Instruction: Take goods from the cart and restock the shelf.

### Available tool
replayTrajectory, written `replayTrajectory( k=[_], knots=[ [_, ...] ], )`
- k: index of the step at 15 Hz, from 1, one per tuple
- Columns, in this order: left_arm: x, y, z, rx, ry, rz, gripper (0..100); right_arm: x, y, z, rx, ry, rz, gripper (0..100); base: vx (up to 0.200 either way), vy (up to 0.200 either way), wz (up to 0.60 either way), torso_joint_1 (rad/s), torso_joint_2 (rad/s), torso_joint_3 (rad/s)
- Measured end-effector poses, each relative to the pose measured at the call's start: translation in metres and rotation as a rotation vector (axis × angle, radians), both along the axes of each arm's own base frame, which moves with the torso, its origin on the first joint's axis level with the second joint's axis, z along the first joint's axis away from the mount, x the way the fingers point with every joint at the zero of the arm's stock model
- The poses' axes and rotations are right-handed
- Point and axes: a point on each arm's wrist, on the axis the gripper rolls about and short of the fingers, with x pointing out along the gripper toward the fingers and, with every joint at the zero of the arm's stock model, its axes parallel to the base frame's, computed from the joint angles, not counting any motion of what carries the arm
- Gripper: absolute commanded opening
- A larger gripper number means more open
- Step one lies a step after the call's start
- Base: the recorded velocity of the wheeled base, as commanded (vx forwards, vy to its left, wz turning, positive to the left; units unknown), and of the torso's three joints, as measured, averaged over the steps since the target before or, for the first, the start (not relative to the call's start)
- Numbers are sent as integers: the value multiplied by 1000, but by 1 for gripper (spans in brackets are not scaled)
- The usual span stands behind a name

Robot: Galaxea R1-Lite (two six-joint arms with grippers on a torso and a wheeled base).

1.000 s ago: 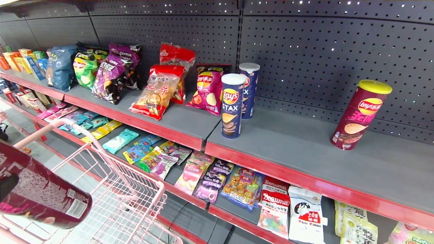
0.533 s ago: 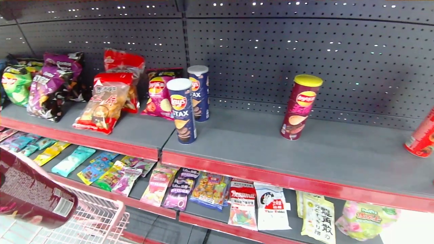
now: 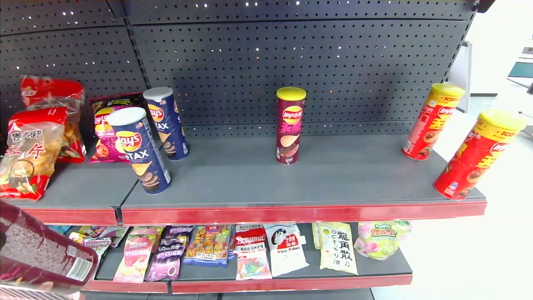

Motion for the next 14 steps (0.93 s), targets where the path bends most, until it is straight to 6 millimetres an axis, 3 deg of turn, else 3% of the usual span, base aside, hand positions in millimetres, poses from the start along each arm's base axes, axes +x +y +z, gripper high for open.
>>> replayTrajectory(
  k=[5,7,11,14],
  knots=[
    [-30,-2,-36,22,69,-15,0,0,0,0,-3,-4,4,100,0,0,0,0,0,0],
    [-35,-3,-42,20,44,-24,0,-2,0,14,13,-36,16,100,0,0,0,0,0,0],
    [-40,-6,-44,-19,13,-120,0,-2,1,116,51,-141,91,100,0,0,0,0,0,0],
    [-42,-6,-45,-45,5,-122,0,39,4,181,-1,-92,173,100,0,0,0,0,0,0]
  ],
)
